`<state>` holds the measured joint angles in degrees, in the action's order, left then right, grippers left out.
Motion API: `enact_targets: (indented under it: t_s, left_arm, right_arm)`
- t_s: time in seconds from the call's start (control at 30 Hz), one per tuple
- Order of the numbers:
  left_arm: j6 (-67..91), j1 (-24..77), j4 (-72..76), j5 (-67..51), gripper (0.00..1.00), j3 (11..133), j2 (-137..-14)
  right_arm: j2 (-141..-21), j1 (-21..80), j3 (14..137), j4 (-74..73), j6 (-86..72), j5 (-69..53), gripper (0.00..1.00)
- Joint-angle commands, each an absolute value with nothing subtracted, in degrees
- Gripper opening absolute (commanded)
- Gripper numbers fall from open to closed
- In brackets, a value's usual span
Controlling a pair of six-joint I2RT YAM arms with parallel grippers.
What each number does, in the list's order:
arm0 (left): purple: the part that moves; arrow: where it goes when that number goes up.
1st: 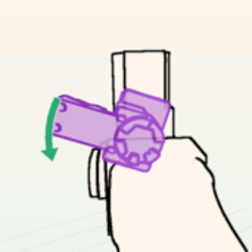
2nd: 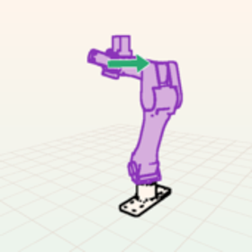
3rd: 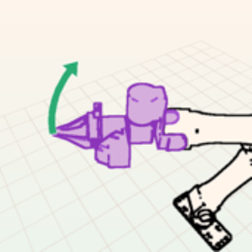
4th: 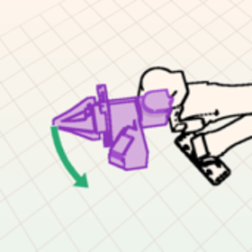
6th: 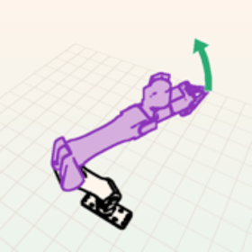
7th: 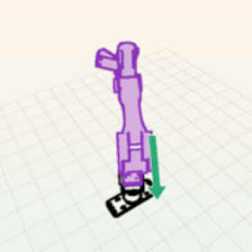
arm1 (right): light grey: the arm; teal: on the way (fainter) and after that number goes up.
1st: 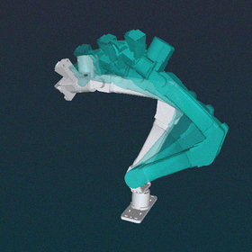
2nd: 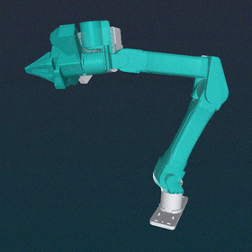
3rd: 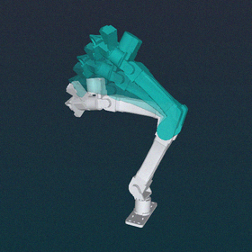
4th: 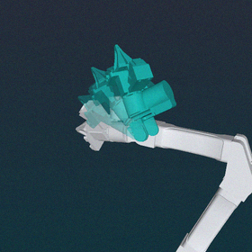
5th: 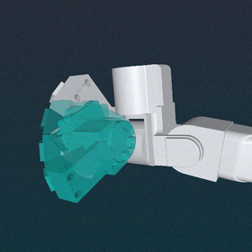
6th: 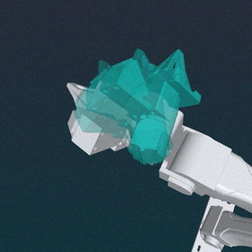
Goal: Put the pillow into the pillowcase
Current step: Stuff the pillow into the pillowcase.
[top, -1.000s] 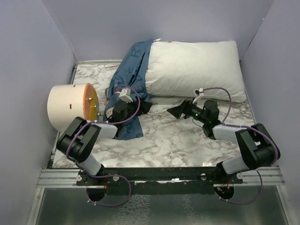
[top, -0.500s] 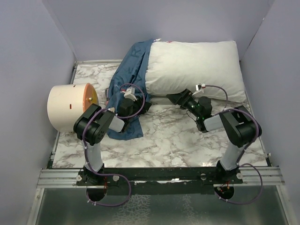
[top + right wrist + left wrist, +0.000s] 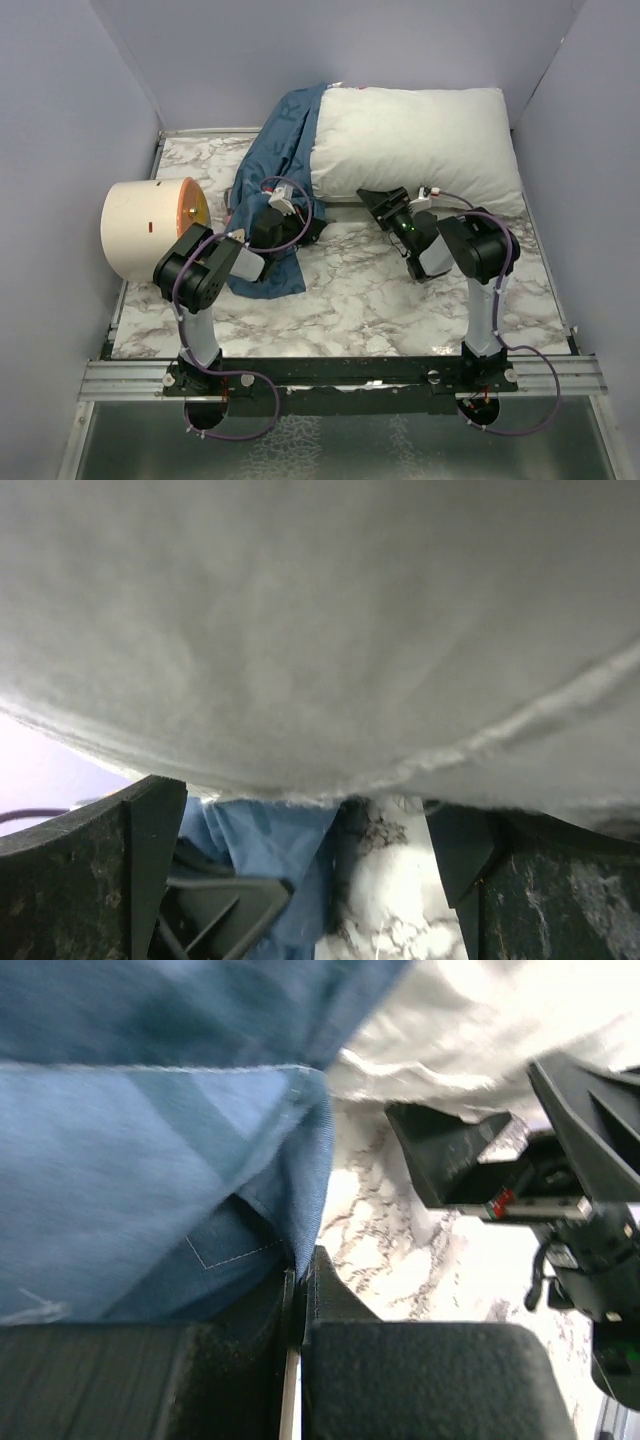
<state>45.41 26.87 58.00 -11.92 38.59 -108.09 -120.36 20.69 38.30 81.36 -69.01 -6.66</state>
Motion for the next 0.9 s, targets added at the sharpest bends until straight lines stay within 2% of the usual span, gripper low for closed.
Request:
enact_targets:
  t_s: [0.0, 0.13, 0.23, 0.3, 0.47, 0.53, 0.7, 0.87]
  left_arm:
    - [41.80, 28.71, 56.72, -16.97, 0.00, 37.02, -102.26]
    - [41.54, 30.01, 55.45, -17.97, 0.00, 35.39, -98.97]
    - [41.47, 31.26, 54.88, -18.18, 0.00, 34.37, -96.64]
    - [41.53, 32.08, 54.49, -18.35, 0.00, 33.82, -94.78]
    - [42.07, 33.33, 53.45, -18.79, 0.00, 33.35, -91.79]
    - [42.02, 33.68, 52.56, -18.95, 0.00, 33.71, -90.37]
    - [41.81, 34.67, 49.00, -19.92, 0.00, 36.25, -87.31]
    - [41.86, 37.25, 46.07, -22.58, 0.00, 40.07, -85.41]
  right_arm:
    - [-122.73, 21.18, 42.29, 88.79, -69.15, -2.67, 1.00]
    - [-124.70, 21.17, 45.12, 86.00, -69.87, -2.33, 0.96]
    - [-126.46, 21.18, 46.78, 87.31, -70.01, -3.27, 0.83]
    - [-127.56, 21.18, 47.54, 89.21, -69.91, -3.85, 0.66]
    - [-127.95, 21.24, 48.33, 93.82, -68.11, -6.27, 0.14]
    - [-127.07, 21.36, 48.02, 95.89, -67.14, -7.67, 0.03]
    - [-121.26, 23.43, 45.45, 99.30, -63.81, -9.05, 0.00]
    - [-115.02, 29.51, 43.72, 95.78, -55.91, -7.12, 0.01]
